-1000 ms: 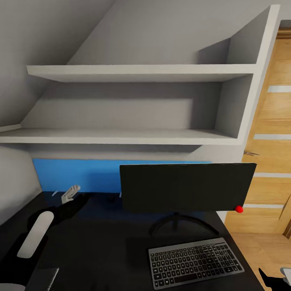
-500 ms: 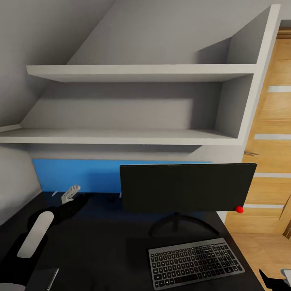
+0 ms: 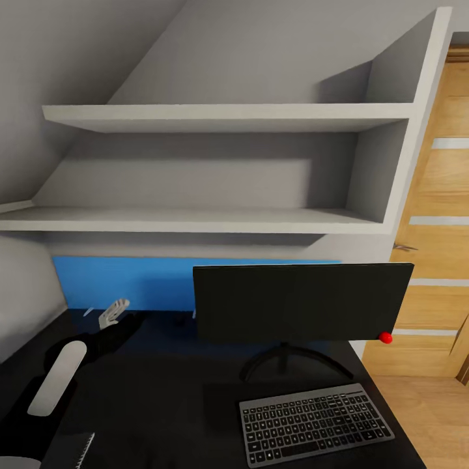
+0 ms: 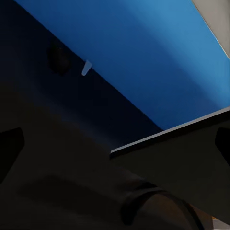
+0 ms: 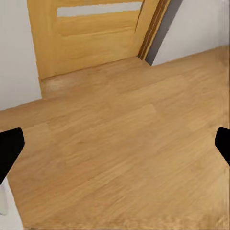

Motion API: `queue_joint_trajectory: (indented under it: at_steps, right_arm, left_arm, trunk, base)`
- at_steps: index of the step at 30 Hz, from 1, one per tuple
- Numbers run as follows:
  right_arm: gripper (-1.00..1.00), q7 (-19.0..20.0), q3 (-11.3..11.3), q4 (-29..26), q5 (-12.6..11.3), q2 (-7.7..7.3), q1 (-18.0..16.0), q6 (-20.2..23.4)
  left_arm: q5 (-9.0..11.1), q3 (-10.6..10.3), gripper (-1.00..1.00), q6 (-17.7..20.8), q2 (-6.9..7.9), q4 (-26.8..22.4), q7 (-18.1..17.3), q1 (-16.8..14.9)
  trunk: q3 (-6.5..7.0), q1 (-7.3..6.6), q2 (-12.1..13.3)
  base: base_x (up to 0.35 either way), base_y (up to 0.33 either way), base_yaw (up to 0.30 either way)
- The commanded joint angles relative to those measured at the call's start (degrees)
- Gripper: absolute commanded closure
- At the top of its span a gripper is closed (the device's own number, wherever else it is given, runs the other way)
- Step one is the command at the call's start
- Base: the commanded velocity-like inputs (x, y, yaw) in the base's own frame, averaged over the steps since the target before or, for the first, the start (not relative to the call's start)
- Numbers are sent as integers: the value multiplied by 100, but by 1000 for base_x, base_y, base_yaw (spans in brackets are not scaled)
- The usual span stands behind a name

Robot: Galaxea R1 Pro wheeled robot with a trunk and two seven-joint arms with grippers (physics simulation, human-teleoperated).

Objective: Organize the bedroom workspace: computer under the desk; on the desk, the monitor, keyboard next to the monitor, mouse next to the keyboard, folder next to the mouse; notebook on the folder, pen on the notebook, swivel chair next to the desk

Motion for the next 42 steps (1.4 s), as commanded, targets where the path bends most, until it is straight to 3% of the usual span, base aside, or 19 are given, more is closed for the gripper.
queue_joint_trajectory:
  at_steps: [1, 6, 10, 13, 15, 16, 23, 24, 25, 29, 33, 38, 39, 42]
  right_arm:
    - [-100, 20, -154, 51, 56, -5, -10, 84]
    - [-100, -78, -582, 437, 57, -73, -3, 196]
    - [-100, -95, -721, 797, 88, -105, 48, 150]
    - [-100, -95, -755, 1258, 398, -106, 223, -82]
    - [-100, -93, -758, 1532, 772, -76, 347, -322]
    - [-100, -89, -761, 1826, 1288, -34, 439, -656]
    - [-100, -100, -770, 2856, 3459, 319, 577, -1967]
    - [-100, -111, -771, 3003, 4014, 441, 616, -2224]
    - [-100, -115, -772, 3046, 4263, 508, 644, -2331]
    - [-100, -159, -773, 3068, 4952, 847, 805, -2729]
    - [-100, -228, -773, 2651, 5266, 1312, 1096, -3086]
    - [-100, -200, -776, 1493, 5434, 2093, 1634, -3278]
    - [-100, -77, -778, 1112, 5508, 2308, 1767, -3307]
    - [-100, 310, -784, 763, 5644, 2503, 1889, -3338]
  left_arm:
    - [60, 2, -100, 17, 0, -6, 51, -6]
    - [60, 1, -100, 16, 0, -5, 58, -6]
    - [60, 2, -100, 16, 0, -4, 58, -6]
    - [60, 0, -100, 16, 0, -4, 56, -6]
    - [60, -2, -100, 16, 0, -4, 54, -6]
    - [60, -4, -100, 16, 0, -4, 55, -6]
    - [62, -6, -100, 16, -5, -4, 54, -6]
    - [65, -6, -100, 16, -9, -4, 55, -6]
    - [65, -6, -100, 16, -11, -4, 54, -6]
    - [67, -7, -100, 16, -15, -4, 53, -6]
    - [68, -2, -100, 17, -16, -4, 52, -6]
    - [73, 1, -100, 17, -17, -7, 51, -6]
    - [74, 1, -100, 18, -15, -9, 48, -6]
    - [76, 6, -100, 20, -8, -11, 45, -6]
  trunk:
    - [-10, 2, -9]
    - [-10, 2, -9]
    - [-10, 2, -9]
    - [-10, 2, -9]
    - [-10, 2, -9]
    - [-10, 2, -9]
    - [-10, 2, -9]
    - [-10, 2, -9]
    - [-10, 2, -9]
    - [-10, 2, -9]
    - [-10, 2, -9]
    - [-10, 2, -9]
    - [-10, 2, -9]
    - [-10, 2, -9]
  base:
    - [0, 0, 0]
    - [0, 0, 0]
    - [0, 0, 0]
    - [0, 0, 0]
    - [0, 0, 0]
    - [0, 0, 0]
    - [0, 0, 0]
    - [0, 0, 0]
    - [0, 0, 0]
    - [0, 0, 0]
    - [0, 0, 0]
    - [0, 0, 0]
    - [0, 0, 0]
    - [8, 0, 0]
